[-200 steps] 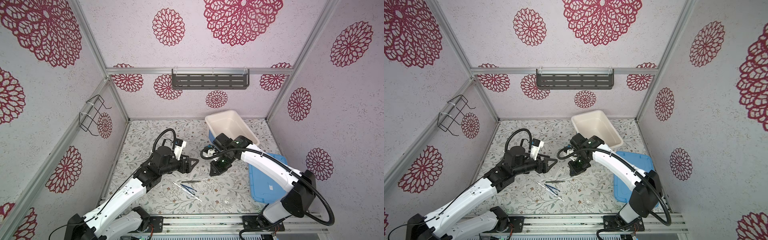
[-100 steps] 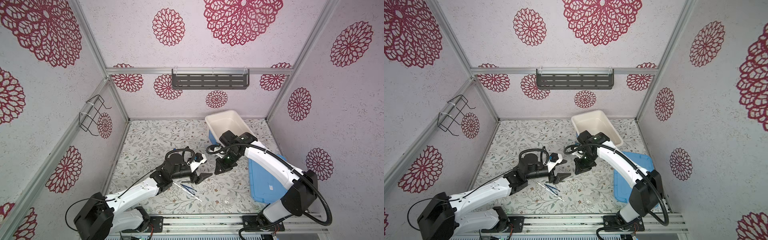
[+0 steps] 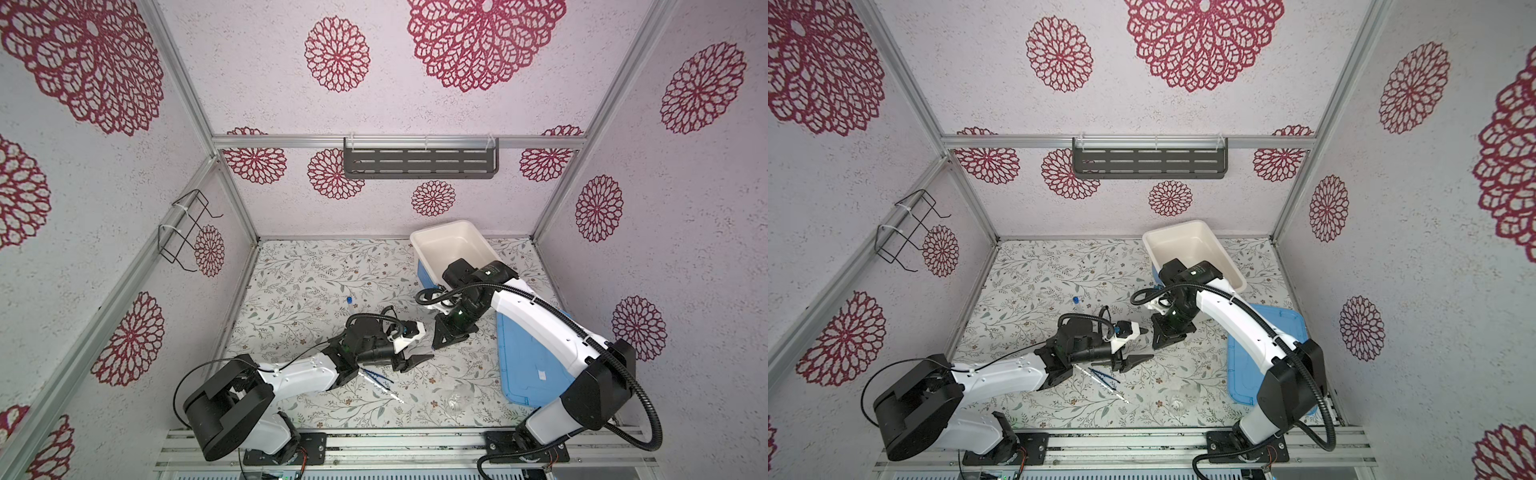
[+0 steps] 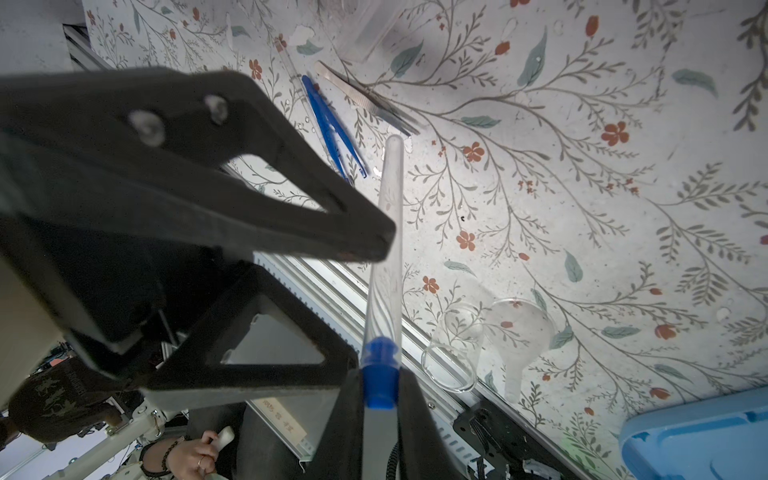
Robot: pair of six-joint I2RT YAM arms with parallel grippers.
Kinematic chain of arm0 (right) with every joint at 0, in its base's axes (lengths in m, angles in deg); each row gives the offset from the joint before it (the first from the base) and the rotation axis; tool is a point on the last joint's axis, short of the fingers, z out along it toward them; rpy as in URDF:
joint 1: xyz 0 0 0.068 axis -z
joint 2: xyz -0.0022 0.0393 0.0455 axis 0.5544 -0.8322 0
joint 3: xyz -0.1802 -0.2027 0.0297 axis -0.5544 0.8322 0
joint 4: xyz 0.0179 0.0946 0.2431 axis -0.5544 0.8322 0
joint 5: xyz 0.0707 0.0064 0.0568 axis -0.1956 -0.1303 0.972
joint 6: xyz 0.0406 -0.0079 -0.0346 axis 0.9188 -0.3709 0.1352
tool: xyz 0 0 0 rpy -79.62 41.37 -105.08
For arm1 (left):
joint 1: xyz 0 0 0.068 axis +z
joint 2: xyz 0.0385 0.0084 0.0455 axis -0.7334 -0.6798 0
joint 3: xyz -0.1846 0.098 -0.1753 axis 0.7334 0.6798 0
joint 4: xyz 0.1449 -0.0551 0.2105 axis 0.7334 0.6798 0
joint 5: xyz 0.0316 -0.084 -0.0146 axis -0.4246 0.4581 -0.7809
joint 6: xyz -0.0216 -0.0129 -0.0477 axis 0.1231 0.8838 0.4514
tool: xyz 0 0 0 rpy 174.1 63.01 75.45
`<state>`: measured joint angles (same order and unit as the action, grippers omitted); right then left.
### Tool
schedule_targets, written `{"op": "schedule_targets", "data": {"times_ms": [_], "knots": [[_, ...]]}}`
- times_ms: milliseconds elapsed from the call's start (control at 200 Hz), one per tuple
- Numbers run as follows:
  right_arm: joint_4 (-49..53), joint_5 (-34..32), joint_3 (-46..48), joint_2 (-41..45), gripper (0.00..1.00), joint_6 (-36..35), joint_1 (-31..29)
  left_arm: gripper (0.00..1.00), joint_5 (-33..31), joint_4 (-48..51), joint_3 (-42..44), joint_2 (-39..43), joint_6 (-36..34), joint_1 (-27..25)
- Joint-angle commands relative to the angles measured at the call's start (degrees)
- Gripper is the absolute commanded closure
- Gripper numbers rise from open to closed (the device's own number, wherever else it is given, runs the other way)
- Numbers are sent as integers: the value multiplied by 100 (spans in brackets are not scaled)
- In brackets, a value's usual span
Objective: Organize the chemistry lab equipment
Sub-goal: 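Close the left gripper on the tube held by the right gripper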
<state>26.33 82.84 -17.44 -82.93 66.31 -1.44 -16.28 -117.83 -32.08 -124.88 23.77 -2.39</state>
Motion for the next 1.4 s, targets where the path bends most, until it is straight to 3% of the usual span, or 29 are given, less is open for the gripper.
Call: {"op": "schedule_targets", "data": {"times_ms": [0,210,445,856,1086,1396], "knots": [[261,97,-202,-33,84,-119,31,31,53,-325,-142,-212,-303,-123],[270,119,-202,-94,83,-151,32,45,-20,-412,-277,-323,-321,-183],[271,157,-184,-167,84,-151,38,68,-160,-380,-343,-390,-357,-267],[244,120,-177,-179,84,-178,57,60,-323,-217,-371,-480,-308,-282],[184,142,-18,-114,84,-162,66,63,-283,70,-511,-559,-293,-287],[161,152,18,-84,84,-198,84,78,-319,304,-548,-474,-420,-290]]}}
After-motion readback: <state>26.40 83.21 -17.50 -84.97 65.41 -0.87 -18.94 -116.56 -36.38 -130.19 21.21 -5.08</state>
